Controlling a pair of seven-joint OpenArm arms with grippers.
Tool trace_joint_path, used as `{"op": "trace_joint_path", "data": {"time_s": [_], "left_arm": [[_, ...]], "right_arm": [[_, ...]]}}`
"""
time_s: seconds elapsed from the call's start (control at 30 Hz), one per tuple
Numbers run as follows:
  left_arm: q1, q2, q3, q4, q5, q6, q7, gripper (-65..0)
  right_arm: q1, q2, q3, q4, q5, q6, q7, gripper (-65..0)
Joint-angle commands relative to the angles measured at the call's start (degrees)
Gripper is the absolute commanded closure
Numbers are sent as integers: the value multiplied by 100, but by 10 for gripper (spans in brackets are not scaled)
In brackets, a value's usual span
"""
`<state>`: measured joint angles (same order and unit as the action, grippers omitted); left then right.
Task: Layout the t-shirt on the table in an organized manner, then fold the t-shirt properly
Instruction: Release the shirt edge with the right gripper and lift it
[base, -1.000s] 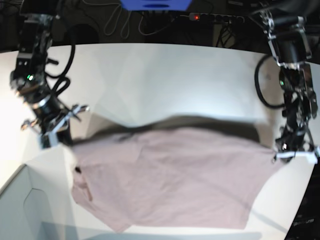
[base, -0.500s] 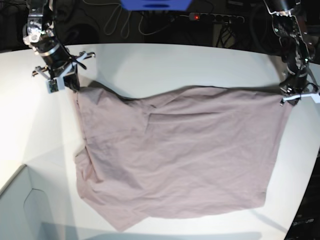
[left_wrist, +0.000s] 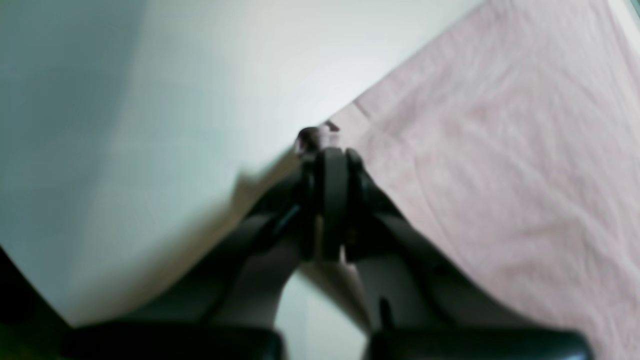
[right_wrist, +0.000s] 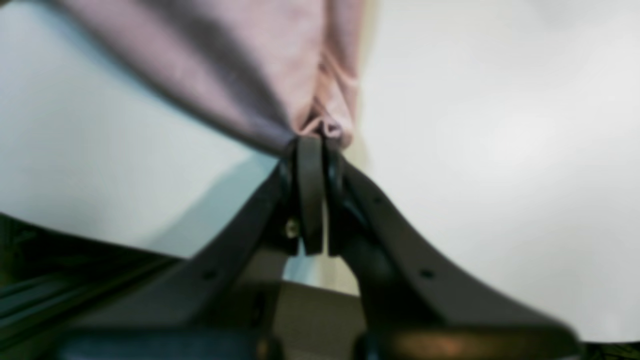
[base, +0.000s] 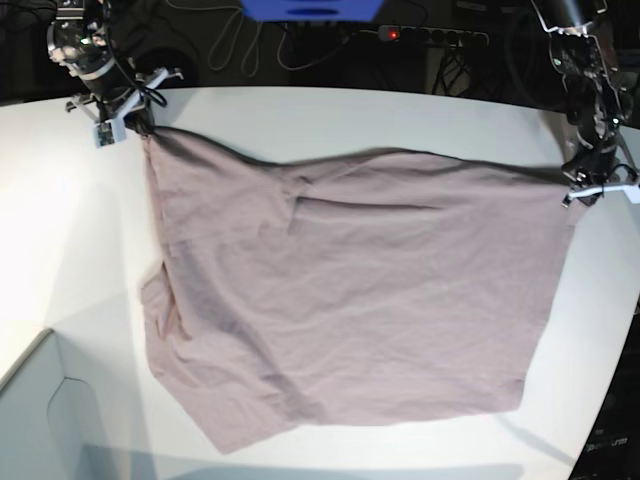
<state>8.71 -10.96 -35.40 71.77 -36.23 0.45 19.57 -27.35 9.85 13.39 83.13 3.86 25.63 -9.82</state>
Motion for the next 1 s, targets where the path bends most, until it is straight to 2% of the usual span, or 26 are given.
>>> {"op": "trace_joint_path", "data": {"time_s": [0.0, 0.1, 0.37, 0.47, 0.6, 0.73, 0.87, 0.97], "left_arm": [[-49, -86, -25, 124, -4, -32, -98, -3], [-5, -113, -25, 151, -4, -32, -98, -3], [109, -95, -34, 151, -4, -32, -98, -4], [109, -86, -34, 160, -4, -32, -89, -5], [109, -78, -34, 151, -4, -32, -89, -5], [83, -69, -34, 98, -4, -32, -89, -5], [74, -69, -34, 89, -4, -32, -89, -1], [74, -69, -34, 89, -4, -32, -89, -1]], "right_arm": [[-29, 40, 11, 96, 23, 0, 55, 0], [-29, 40, 222, 96, 23, 0, 55, -52], [-21, -13, 1066, 104, 58, 0, 55, -277], [-21, -92, 1391, 263, 67, 0, 46, -323], [23, -207, 1321, 834, 67, 0, 37, -347], [393, -506, 951, 966, 5, 0, -24, -376], [1052, -629, 538, 904, -258, 0, -850, -382], [1430, -690, 406, 896, -302, 0, -1202, -382]]}}
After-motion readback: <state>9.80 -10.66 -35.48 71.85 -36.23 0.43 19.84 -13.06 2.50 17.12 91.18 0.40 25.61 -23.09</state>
